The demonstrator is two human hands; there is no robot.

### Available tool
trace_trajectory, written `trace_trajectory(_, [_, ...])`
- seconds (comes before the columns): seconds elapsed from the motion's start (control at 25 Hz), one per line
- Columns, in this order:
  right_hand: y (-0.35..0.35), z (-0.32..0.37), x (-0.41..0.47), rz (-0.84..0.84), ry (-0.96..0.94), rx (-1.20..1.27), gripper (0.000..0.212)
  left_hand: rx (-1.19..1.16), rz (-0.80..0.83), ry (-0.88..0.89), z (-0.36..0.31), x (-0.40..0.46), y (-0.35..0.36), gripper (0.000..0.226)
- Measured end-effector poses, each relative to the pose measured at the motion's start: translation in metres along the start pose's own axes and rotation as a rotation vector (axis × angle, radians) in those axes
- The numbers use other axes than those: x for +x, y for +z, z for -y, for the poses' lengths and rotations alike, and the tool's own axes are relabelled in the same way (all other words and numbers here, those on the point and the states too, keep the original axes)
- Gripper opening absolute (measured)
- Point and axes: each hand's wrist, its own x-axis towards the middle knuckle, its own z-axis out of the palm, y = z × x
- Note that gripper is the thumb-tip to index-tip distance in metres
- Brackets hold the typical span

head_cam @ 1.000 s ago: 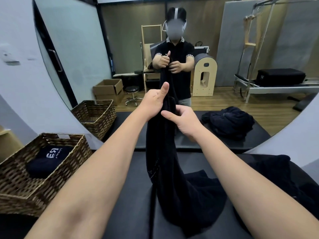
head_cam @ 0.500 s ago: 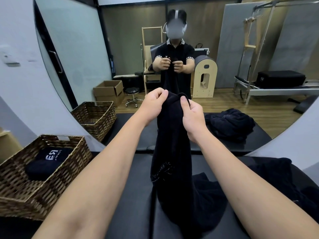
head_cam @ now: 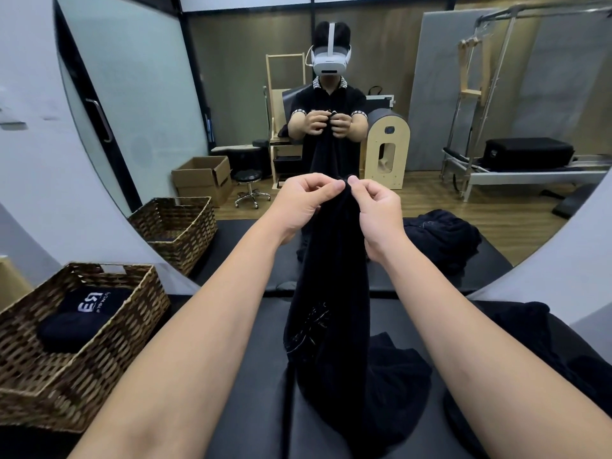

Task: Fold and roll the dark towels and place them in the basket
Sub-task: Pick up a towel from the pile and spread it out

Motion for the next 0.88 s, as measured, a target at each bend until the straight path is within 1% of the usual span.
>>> trace_trajectory(0.12, [-0.003, 0.001, -0.002, 0.044, 0.002, 0.057, 0.022, -0.067, -0.005, -0.013, -0.001, 0.000, 0.007, 0.011])
trace_trajectory(0.2, [-0.009, -0.001, -0.001, 0.068, 0.004, 0.057, 0.022, -0.072, -0.022, 0.005, -0.004, 0.000, 0.012, 0.007])
trace_trajectory(0.28, [-0.014, 0.000, 0.001, 0.071, -0.006, 0.040, 0.023, -0.084, 0.000, -0.008, -0.009, -0.003, 0.015, 0.013])
trace_trajectory(0.36, [-0.020, 0.003, 0.005, 0.021, -0.030, -0.024, 0.025, -0.139, 0.099, -0.079, -0.013, -0.007, 0.014, 0.021])
trace_trajectory(0.44, [-0.025, 0.006, 0.010, -0.042, -0.051, -0.081, 0.026, -0.178, 0.247, -0.156, -0.018, -0.011, 0.013, 0.022])
trace_trajectory(0.52, [-0.029, 0.010, 0.013, -0.029, -0.057, -0.105, 0.025, -0.175, 0.358, -0.192, -0.021, -0.013, 0.013, 0.021])
trace_trajectory(0.56, [-0.029, 0.011, 0.013, 0.008, -0.066, -0.118, 0.024, -0.175, 0.375, -0.201, -0.022, -0.013, 0.014, 0.020])
trace_trajectory(0.64, [-0.028, 0.014, 0.009, 0.069, -0.080, -0.125, 0.024, -0.152, 0.311, -0.151, -0.022, -0.011, 0.018, 0.019])
trace_trajectory(0.76, [-0.027, 0.012, 0.005, 0.106, -0.062, -0.053, 0.025, -0.002, 0.097, 0.029, -0.015, -0.001, 0.021, 0.015])
trace_trajectory(0.88, [-0.027, 0.009, 0.003, 0.133, -0.016, 0.034, 0.025, 0.111, -0.056, 0.136, -0.009, 0.006, 0.023, 0.013])
